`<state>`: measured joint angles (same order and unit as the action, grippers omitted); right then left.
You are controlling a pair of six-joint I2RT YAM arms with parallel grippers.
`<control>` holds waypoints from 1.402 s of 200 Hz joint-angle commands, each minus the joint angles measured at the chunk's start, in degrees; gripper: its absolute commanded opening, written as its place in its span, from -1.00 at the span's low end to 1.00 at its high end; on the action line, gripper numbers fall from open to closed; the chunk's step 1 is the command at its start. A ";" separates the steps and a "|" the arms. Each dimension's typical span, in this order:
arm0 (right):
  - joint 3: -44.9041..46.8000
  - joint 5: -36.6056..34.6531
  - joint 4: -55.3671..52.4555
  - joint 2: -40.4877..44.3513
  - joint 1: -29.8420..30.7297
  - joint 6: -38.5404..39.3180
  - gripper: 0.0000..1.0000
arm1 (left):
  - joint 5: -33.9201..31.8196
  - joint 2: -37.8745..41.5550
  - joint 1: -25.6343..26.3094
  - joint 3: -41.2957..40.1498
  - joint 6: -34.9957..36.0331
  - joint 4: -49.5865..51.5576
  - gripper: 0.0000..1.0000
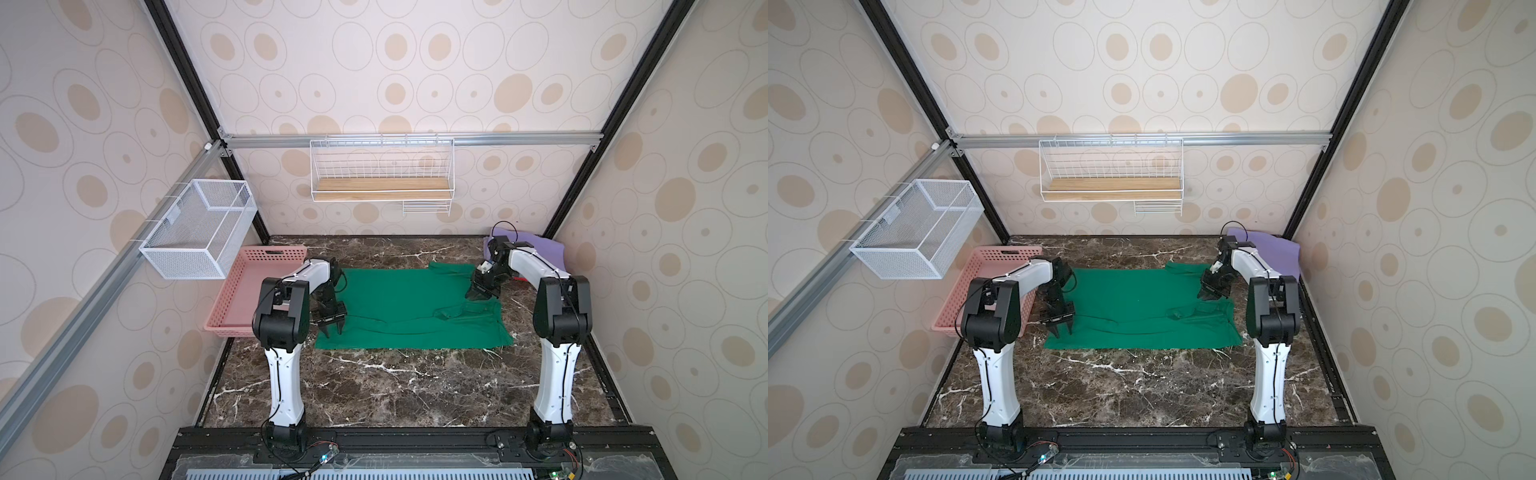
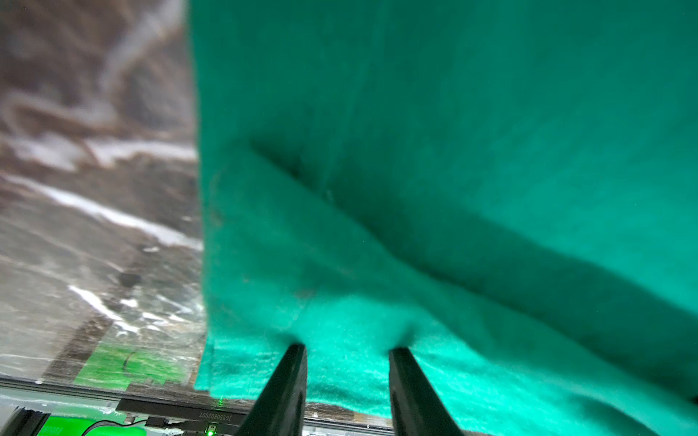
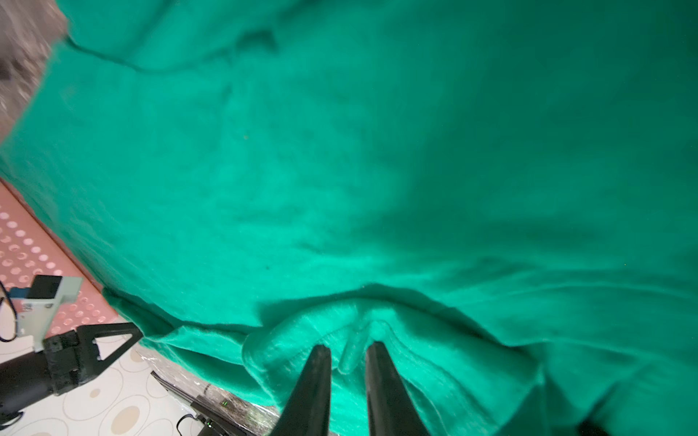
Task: Fold and stack t-shirts
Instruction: Smooth out the T-shirt at the center of the board.
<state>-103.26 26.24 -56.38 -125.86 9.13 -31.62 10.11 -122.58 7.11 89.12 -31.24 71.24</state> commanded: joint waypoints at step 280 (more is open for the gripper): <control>13.96 0.37 3.15 4.90 -5.69 2.66 -0.57 | -0.13 2.01 -0.44 -3.54 1.10 0.46 -0.21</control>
<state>-87.88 25.87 -52.47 -119.11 3.46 -28.67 11.40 -120.66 7.09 85.01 -30.79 70.78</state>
